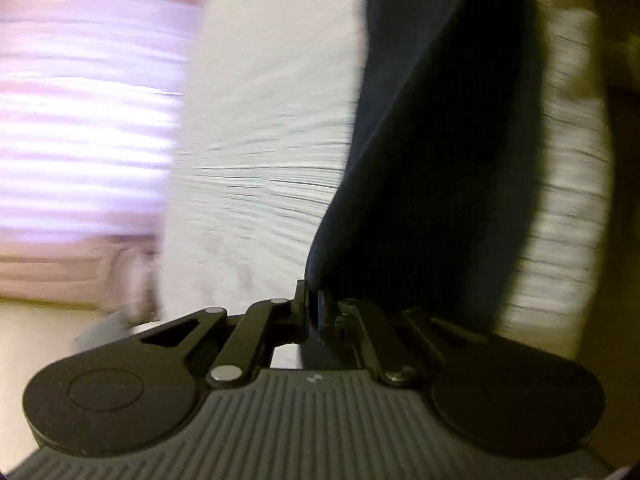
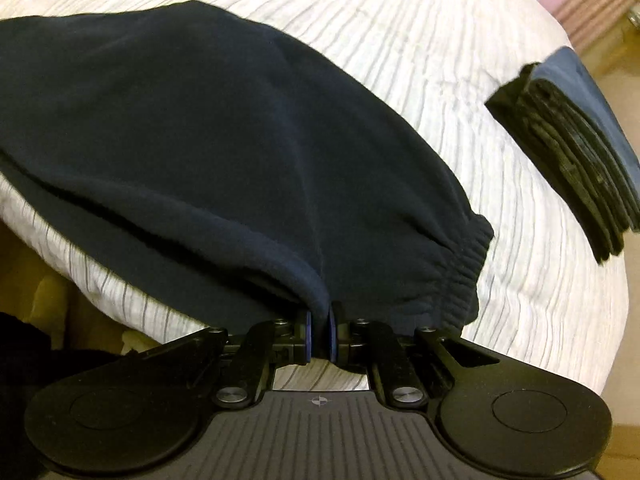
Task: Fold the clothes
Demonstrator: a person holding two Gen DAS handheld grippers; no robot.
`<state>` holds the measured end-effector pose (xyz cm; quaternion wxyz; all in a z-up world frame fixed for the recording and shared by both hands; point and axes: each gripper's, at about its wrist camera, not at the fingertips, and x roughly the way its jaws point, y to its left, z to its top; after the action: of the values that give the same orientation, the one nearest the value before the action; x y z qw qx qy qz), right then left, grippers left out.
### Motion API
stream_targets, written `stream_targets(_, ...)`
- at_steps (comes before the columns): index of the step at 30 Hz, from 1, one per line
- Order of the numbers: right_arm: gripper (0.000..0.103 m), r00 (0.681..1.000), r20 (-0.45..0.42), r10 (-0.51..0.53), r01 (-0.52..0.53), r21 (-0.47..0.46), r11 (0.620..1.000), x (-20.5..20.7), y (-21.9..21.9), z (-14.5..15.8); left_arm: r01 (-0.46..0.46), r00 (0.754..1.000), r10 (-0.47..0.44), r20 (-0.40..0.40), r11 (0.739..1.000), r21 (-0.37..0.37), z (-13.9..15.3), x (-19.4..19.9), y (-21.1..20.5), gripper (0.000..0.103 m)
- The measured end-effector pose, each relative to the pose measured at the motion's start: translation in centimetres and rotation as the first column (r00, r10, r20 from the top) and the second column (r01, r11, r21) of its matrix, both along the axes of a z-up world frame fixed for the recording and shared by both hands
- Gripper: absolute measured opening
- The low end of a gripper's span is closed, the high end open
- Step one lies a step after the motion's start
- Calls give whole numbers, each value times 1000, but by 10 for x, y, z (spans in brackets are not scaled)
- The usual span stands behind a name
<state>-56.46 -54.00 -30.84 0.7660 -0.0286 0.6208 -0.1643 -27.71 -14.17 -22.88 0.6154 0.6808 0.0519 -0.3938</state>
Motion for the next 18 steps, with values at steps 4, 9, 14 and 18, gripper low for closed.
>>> stream_targets(4,7,997,-19,-74,74,24,997,11,-9,-15,-13,983,40,-181,989,146,-43,-10,18,2)
stream_targets(9,7,993,-52,-108,110,37,993,17,-12,-21,-43,981,66,-183,991,126,-51,-13,21,2)
stream_targets(14,7,989,-72,-132,134,26,991,20,-17,-24,-6,997,19,69,984,-177,0,-7,16,2)
stream_targets(18,7,978,-64,-198,200,27,979,16,-26,-28,-72,991,71,-116,997,-2,-37,-8,21,2)
